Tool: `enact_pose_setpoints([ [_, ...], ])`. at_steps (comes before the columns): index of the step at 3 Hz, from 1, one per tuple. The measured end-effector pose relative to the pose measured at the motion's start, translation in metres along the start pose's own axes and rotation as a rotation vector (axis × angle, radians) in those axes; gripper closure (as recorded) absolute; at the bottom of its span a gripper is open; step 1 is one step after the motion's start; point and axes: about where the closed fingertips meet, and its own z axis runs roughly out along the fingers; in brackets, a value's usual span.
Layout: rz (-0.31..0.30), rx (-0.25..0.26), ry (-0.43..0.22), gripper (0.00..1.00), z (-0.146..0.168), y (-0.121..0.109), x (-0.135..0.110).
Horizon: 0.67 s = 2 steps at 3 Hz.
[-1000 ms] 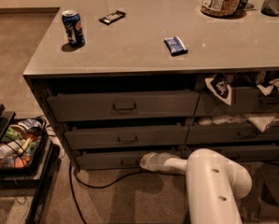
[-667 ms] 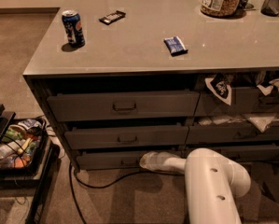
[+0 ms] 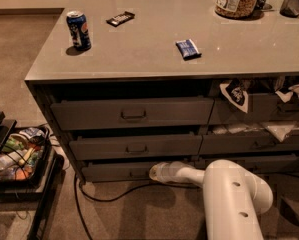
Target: Close bottom drawer
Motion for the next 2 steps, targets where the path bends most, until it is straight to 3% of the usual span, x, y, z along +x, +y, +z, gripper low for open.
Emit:
enact_pose_setpoints([
  [1, -0.039, -0.03, 0.017, 1.0, -0.023, -0.004, -0.008],
  [2, -0.066, -0.081, 0.083, 1.0, -0.051, 0.003, -0.012],
])
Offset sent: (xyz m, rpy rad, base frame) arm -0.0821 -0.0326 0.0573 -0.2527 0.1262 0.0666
